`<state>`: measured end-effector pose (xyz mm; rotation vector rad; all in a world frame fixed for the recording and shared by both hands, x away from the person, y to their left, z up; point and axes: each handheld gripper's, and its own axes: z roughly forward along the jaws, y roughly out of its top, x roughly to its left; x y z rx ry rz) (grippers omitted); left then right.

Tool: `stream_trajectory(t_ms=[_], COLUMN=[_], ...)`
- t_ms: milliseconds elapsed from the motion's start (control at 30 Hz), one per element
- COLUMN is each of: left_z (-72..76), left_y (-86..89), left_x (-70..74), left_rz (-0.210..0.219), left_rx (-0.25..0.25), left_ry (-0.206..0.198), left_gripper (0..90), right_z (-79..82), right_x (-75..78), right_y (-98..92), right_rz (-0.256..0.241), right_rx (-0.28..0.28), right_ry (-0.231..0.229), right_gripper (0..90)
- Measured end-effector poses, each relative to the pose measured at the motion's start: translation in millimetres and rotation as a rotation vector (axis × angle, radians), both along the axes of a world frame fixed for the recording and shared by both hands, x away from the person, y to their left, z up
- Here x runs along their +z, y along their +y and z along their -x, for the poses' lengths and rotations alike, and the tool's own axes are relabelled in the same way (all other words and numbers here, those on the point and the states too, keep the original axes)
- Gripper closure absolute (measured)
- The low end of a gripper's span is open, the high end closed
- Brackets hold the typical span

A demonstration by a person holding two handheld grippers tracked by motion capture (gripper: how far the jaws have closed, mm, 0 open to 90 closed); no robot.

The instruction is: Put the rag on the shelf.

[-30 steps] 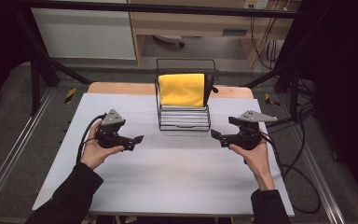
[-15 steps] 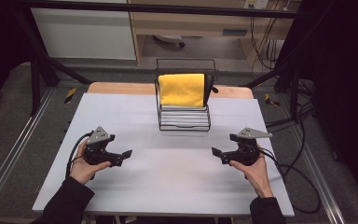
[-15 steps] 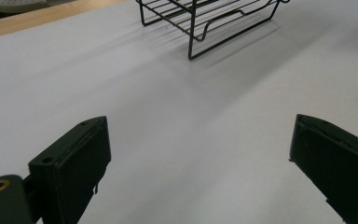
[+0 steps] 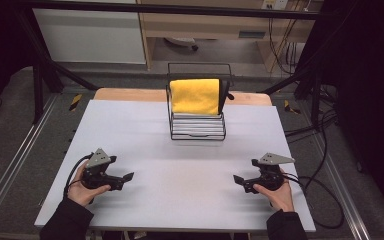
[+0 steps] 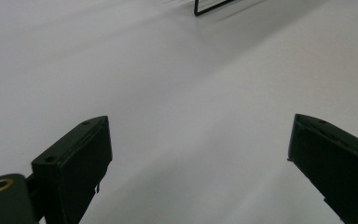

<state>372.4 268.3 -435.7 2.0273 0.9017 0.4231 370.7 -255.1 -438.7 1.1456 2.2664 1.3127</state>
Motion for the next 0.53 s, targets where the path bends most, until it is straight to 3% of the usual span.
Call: stream_trajectory(t_ms=[333,533], left_z=[7.8,9.0], left_y=[3.7,5.7], left_x=[-11.0,-12.7], left_rz=[-0.007,0.005], left_rx=[-0.001,0.003], left_ry=[0.016,0.013], left_gripper=[5.1,4.7], right_z=[9.0,9.2], right_x=[-10.2,-12.4], right_y=[-11.2,-10.0], right_rz=[-0.020,-0.002], right_rx=[-0.007,-0.004], right_ry=[0.019,0.026], right_gripper=[0.5,0.5])
